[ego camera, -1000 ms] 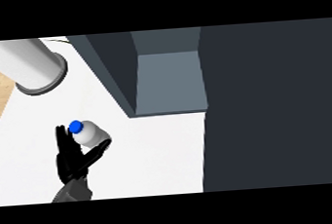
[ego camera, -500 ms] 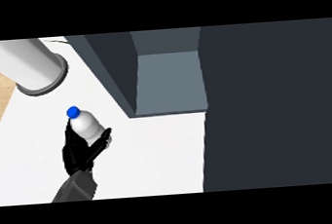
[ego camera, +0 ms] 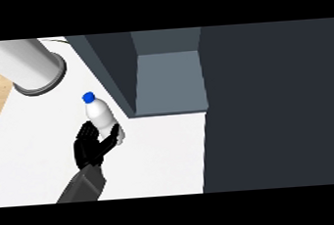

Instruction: Pick up the bottled water, place it into the cabinet and close the cabinet

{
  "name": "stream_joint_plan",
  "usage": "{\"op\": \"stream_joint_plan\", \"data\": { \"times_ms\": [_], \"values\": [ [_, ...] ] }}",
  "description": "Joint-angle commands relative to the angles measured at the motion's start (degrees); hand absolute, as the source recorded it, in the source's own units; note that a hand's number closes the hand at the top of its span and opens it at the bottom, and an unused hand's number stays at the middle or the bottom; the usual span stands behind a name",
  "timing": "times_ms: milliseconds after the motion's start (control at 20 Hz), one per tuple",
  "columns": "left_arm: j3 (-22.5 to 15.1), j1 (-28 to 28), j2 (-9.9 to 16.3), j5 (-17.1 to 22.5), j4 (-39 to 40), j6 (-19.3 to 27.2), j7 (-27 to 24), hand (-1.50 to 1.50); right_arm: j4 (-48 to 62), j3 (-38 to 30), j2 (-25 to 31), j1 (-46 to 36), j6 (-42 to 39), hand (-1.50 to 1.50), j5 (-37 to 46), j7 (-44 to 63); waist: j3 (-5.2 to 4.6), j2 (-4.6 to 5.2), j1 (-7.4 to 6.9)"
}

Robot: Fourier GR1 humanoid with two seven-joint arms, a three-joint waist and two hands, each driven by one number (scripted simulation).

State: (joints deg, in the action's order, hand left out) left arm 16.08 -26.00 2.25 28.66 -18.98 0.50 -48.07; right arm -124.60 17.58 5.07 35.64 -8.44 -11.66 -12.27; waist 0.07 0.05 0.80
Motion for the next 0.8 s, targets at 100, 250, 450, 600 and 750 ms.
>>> {"op": "stream_joint_plan", "data": {
  "times_ms": [100,250,450,600,750],
  "values": [
    [-0.06,-1.68,0.56,-0.6,1.58,1.08,-1.44,1.5,-2.86,1.72,-1.27,-1.71,3.78,-1.5,0.57,4.36,-0.12,0.07,-0.15],
    [-4.42,3.69,4.9,-3.49,1.71,-16.29,0.97,1.5,-1.37,-1.04,1.18,0.29,0.29,-1.5,-1.82,1.41,-0.18,0.24,-0.13],
    [-7.96,4.88,9.13,-5.09,-0.98,-29.5,5.95,1.5,-0.87,-0.28,0.93,0.63,0.17,-1.5,-0.7,-0.3,-0.1,-0.11,-0.54],
    [-6.77,5.39,8.44,-3.45,-1.74,-32.52,5.19,1.5,2.04,1.21,0.12,2.08,0.58,-1.5,1.2,-2.92,-0.1,-0.05,-0.25],
    [-6.81,7.98,8.1,-2.69,-4.74,-34.02,5.49,1.5,1.93,-0.4,0.38,-2.14,1.35,-1.5,-0.83,1.27,-0.08,-0.06,-0.75]
  ]
}}
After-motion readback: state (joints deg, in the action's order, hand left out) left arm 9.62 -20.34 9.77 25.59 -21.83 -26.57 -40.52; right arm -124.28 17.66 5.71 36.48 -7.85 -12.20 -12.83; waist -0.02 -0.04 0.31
